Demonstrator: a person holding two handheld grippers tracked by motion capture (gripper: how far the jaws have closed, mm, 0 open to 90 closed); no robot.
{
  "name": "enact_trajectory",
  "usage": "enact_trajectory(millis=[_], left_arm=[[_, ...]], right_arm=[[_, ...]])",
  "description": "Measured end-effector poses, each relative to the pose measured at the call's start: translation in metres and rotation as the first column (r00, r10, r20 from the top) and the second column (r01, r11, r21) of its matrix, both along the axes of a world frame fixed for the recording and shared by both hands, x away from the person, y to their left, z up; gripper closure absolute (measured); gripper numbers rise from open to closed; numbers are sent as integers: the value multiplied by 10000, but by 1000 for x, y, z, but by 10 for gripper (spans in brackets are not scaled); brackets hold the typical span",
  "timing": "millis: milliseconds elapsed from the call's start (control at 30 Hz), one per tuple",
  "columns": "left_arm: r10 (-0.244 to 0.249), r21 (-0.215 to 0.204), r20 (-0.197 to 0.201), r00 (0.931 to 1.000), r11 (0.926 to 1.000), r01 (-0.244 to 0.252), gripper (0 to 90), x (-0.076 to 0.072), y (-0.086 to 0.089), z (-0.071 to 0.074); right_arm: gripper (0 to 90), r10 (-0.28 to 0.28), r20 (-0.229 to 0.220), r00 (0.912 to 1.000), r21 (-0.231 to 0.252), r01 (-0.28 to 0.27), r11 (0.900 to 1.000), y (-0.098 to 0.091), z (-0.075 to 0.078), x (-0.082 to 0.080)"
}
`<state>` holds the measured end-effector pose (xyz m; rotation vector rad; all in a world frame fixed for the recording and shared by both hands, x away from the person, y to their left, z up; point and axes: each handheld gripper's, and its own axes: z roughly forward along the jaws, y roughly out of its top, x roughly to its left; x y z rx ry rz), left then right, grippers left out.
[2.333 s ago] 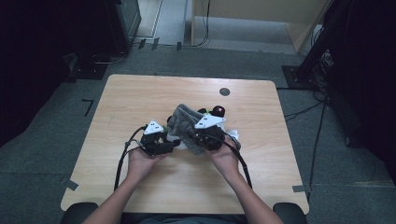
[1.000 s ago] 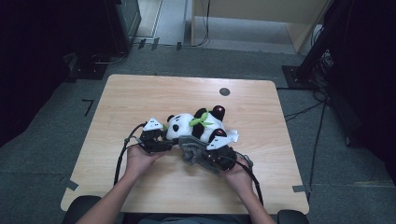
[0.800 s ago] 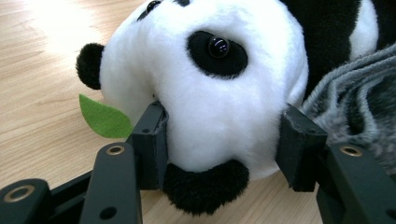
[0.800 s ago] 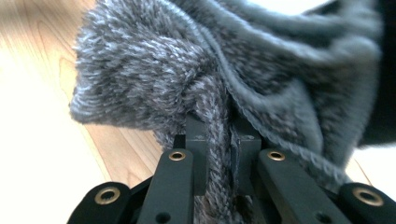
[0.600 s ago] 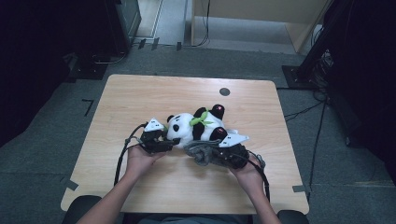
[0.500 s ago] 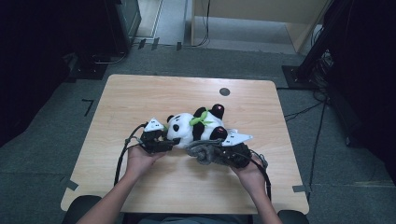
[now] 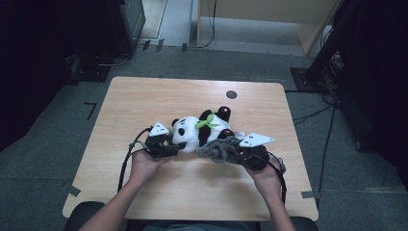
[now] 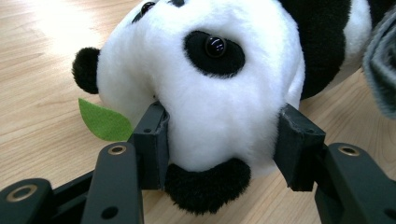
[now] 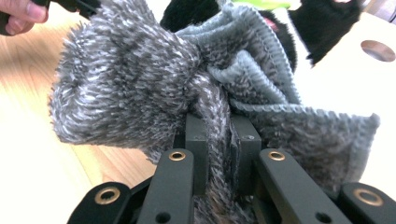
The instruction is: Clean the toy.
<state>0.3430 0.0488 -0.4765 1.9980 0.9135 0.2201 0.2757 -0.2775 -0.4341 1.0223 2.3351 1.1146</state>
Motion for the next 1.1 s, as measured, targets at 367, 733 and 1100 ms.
enact_trajectory(millis=[367,733,1100], left_arm=[[-17,-13,-21,10000,10000,17,446,1,1,0],[-32,24,-23,10000,10000,32,439,0,0,0],[34,-16,27,10000,10000,-34,438,-1,0,-1]], right_arm=[[821,-595,229,9980,204,591,9980,-24,7,0],[822,-1474,112,9890,289,1471,9887,-51,6,7],[827,-2096,-198,9776,488,2104,9764,-72,-1,29]])
